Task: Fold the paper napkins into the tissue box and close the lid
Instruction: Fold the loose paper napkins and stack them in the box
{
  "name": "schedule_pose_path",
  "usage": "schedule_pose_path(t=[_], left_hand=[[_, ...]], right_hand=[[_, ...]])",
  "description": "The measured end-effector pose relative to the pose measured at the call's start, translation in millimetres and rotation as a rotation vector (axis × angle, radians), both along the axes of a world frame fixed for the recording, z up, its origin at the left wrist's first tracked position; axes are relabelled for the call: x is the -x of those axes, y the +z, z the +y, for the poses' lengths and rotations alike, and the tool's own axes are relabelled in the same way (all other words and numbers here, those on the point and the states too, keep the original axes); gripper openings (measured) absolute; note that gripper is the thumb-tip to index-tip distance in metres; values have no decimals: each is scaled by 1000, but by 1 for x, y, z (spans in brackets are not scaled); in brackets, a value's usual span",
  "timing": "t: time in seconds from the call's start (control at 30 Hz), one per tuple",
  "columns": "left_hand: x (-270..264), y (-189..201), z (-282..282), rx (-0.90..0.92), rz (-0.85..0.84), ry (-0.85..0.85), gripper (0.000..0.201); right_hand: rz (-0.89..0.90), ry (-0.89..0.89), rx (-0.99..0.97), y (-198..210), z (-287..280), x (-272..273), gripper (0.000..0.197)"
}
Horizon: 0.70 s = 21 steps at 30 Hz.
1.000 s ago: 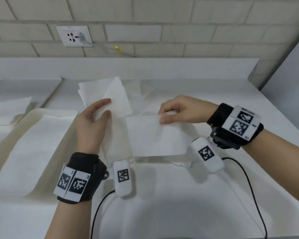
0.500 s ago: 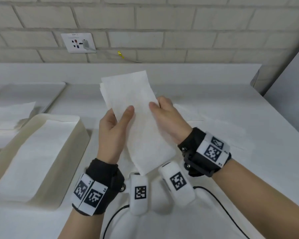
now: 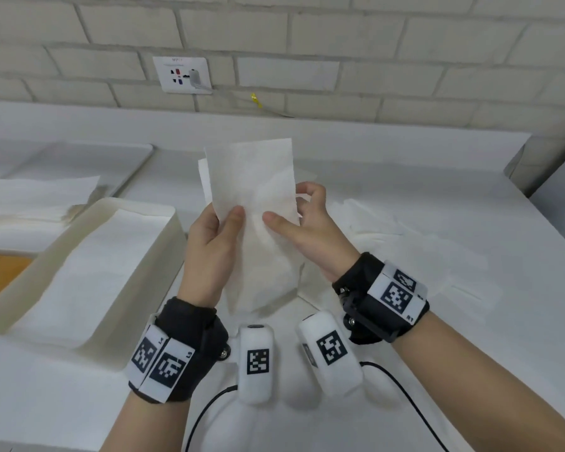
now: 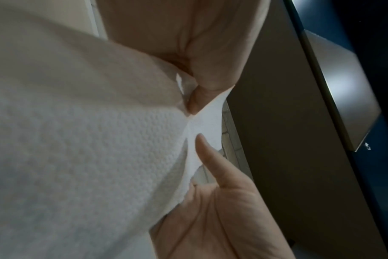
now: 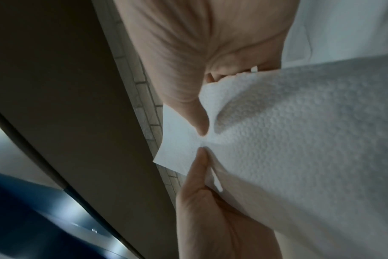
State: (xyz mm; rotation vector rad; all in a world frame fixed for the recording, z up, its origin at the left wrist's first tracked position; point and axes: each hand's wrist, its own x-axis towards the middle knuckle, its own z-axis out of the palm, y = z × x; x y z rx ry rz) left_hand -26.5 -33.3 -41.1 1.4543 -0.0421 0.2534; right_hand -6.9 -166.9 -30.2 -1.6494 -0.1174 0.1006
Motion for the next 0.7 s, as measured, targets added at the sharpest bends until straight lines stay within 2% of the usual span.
schedule_pose_path(t=[0.03,0.07,0.13,0.2,0.23,0.3,0.4,0.47,0.6,0.7], left_hand=[[-1,-2,3,-9,-23,9,17],[-2,-3,7,-46,-52,25,28],[-2,-10,15,-132,-100,22,69],[-1,-13,20,-123,-19,-62,98],[0,-15,22,-114,47,-92,104],[3,-17,23,-174,136,-74,93],[6,-17,20,-473,129,4,44],[7,-17,17,-590,84,75,26],[11,-8,14,-466,-45,71,30],[16,-5,18,-371,-66,9,38]], right_hand=[[22,36,0,-2,0,-2,49],[31,85,19,-5,-1,-3,48],[-10,122,71,-9,0,-5,37],[-113,58,146,-9,2,-6,27],[-164,24,186,-8,3,-6,23],[-203,-4,220,-7,7,-4,15],[-73,52,177,-8,14,1,10],[11,98,171,-8,19,5,10],[-32,107,43,5,26,8,13],[-77,117,-14,13,29,9,16]])
